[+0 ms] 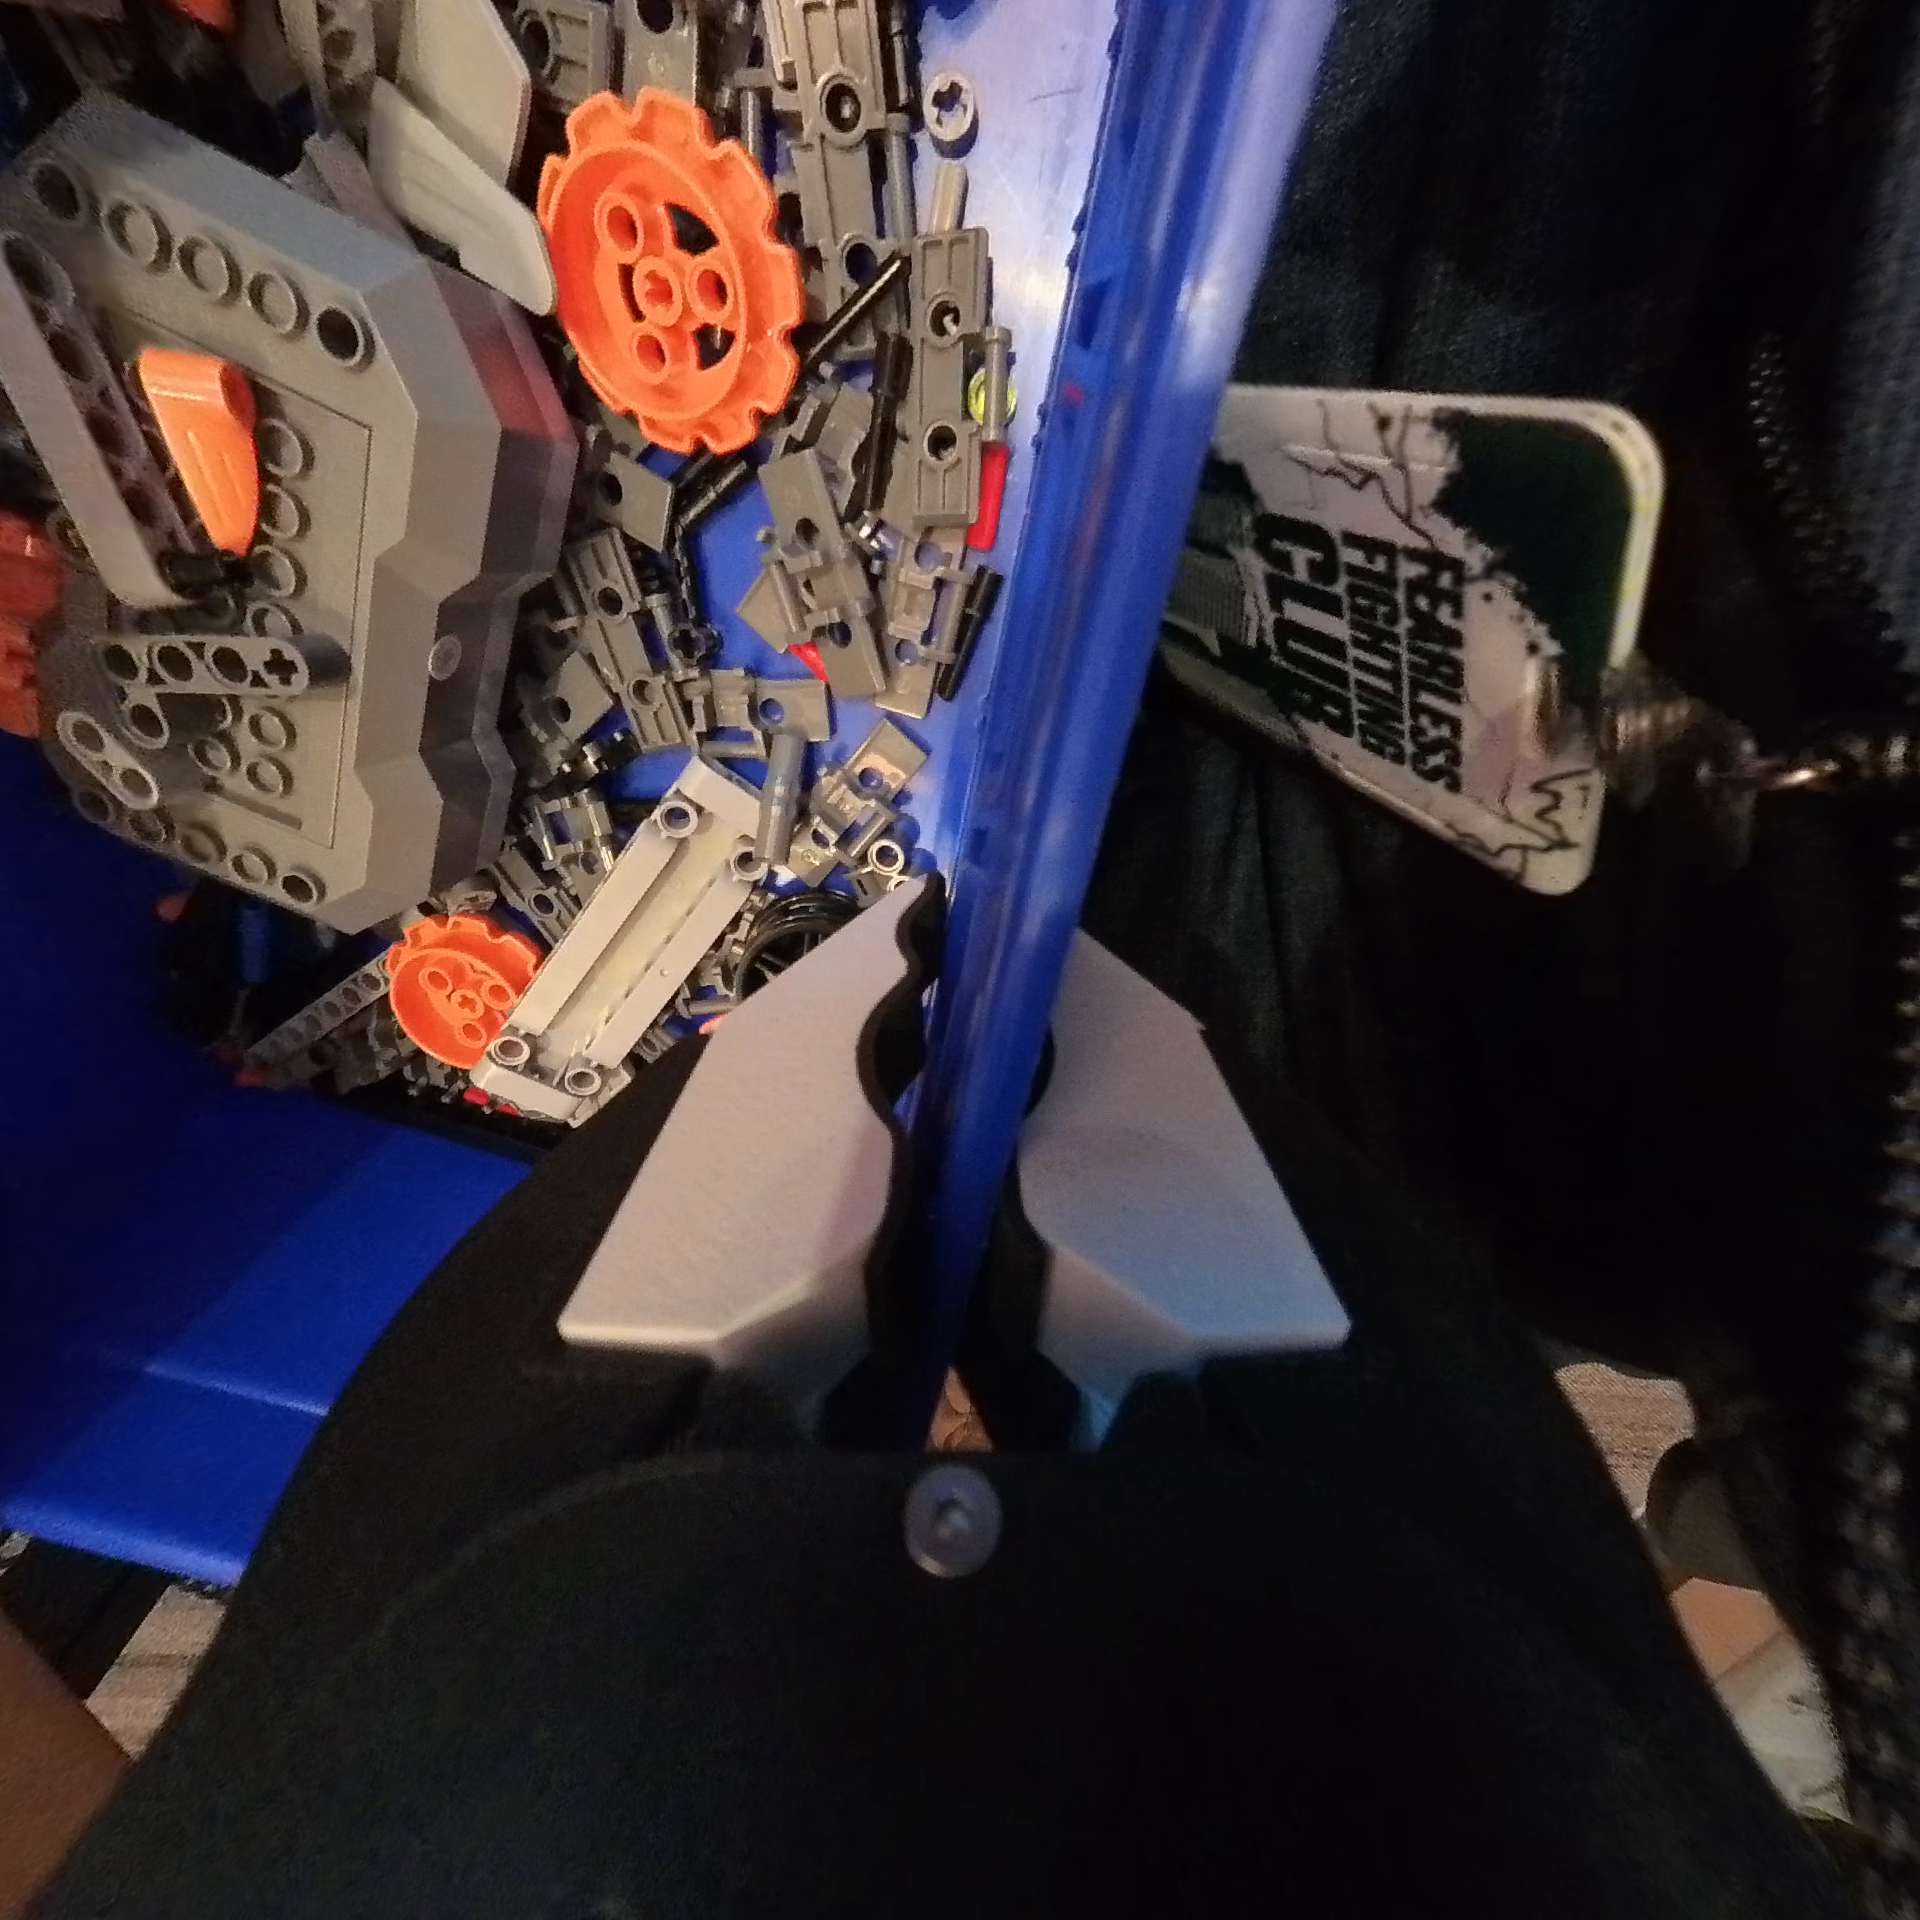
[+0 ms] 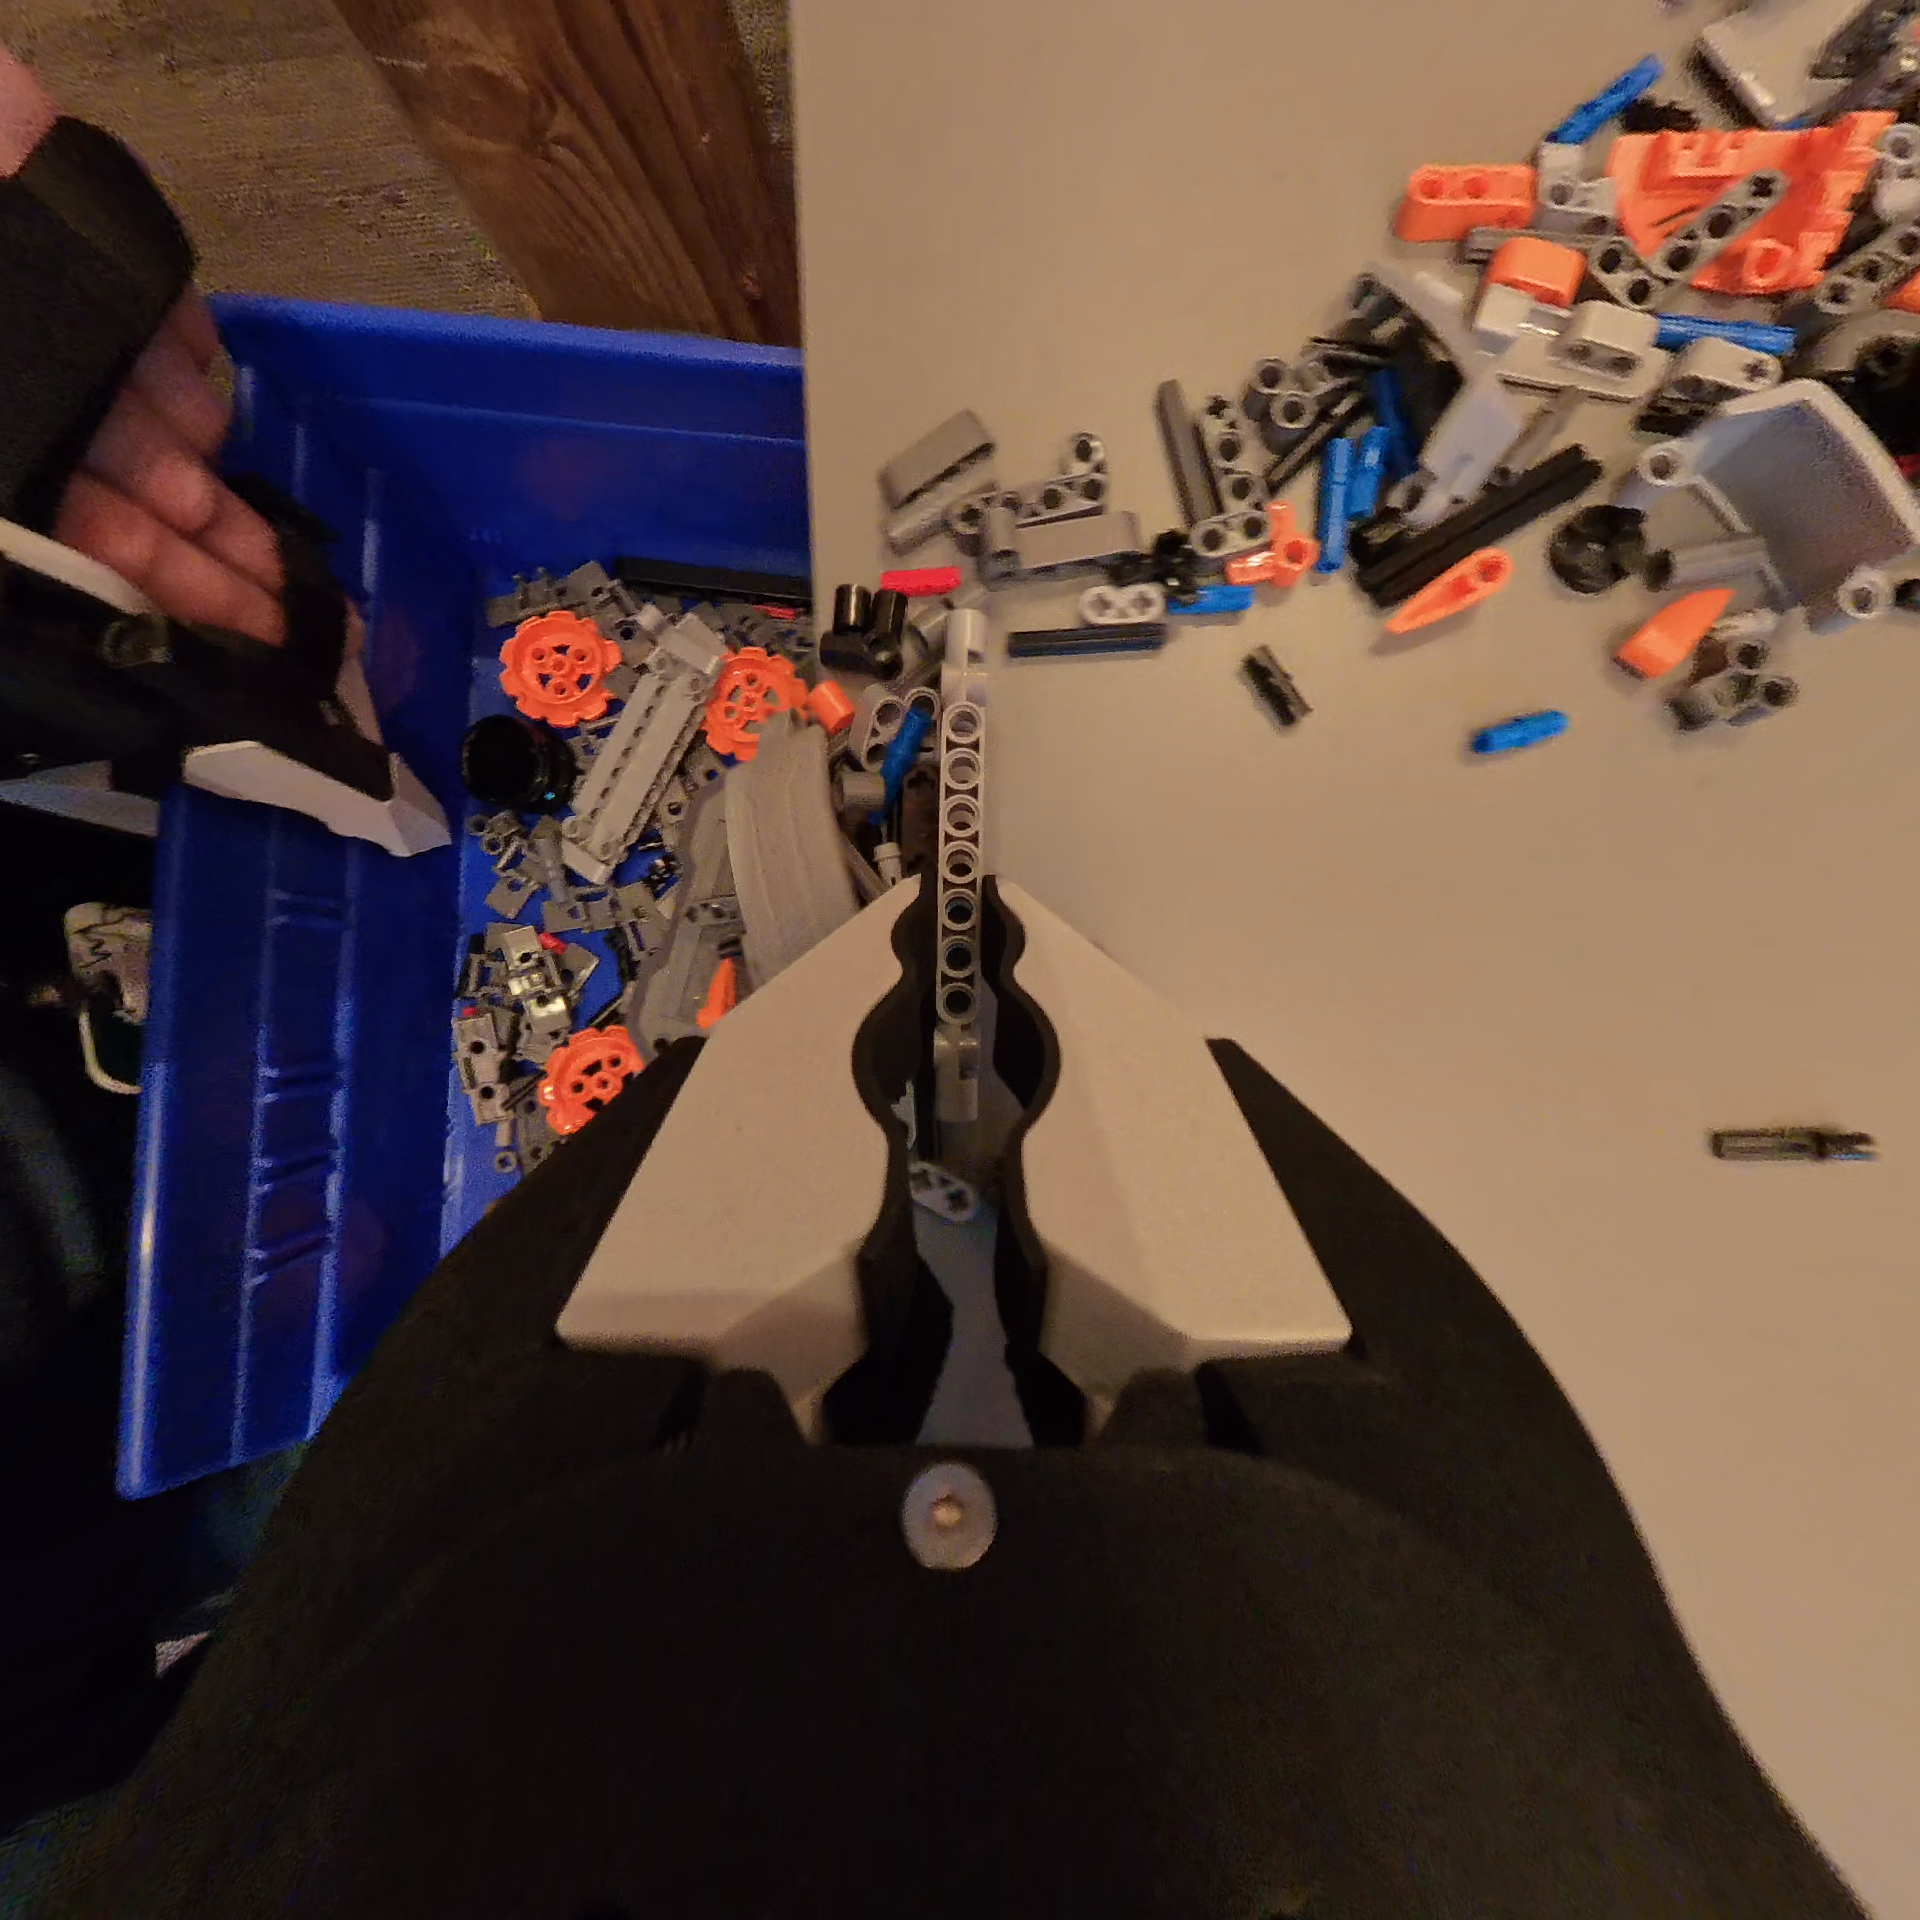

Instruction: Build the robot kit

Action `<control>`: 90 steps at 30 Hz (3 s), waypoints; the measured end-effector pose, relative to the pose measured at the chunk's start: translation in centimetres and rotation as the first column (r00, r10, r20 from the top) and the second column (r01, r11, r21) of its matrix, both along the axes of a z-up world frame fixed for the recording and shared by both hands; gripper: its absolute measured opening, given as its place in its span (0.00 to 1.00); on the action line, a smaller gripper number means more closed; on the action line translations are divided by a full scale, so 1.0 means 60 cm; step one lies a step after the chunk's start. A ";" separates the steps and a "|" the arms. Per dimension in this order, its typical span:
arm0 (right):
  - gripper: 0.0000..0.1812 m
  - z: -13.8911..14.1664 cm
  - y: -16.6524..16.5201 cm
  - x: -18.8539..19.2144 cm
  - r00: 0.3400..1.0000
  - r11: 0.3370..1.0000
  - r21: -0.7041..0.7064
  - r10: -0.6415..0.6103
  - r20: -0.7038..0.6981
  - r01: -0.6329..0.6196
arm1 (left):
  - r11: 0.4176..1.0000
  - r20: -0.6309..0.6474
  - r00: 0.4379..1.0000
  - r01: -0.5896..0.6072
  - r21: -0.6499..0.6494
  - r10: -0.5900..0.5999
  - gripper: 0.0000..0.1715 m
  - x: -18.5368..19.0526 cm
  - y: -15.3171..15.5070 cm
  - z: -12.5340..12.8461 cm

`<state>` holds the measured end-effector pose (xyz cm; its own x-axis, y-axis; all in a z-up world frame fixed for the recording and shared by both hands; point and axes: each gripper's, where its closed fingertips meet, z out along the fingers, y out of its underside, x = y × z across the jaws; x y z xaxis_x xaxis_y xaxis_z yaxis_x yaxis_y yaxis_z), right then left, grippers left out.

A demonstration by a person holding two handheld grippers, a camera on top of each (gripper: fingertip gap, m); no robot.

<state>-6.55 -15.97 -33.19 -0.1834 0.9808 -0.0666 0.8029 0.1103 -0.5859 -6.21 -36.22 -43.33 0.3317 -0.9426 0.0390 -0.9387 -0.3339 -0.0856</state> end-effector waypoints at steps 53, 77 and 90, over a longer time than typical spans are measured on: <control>0.03 0.023 0.013 0.094 0.996 0.996 0.019 -0.091 0.006 0.090 | 0.999 -0.017 0.998 0.053 0.008 -0.053 0.01 0.003 0.026 0.007; 0.03 -0.002 0.250 -0.075 0.992 0.990 0.071 -0.123 0.010 0.122 | 0.999 0.002 0.999 -0.041 0.012 0.041 0.01 -0.007 -0.004 -0.006; 0.03 -0.001 0.180 -0.141 0.983 0.982 0.033 0.186 -0.004 -0.186 | 0.999 -0.004 0.999 -0.040 0.011 0.040 0.01 -0.007 -0.010 -0.001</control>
<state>-15.01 -5.16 -33.25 -0.3631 0.9312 -0.0331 0.7624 0.2765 -0.5851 -6.64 -36.80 -43.41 0.3694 -0.9289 0.0270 -0.9249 -0.3703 -0.0861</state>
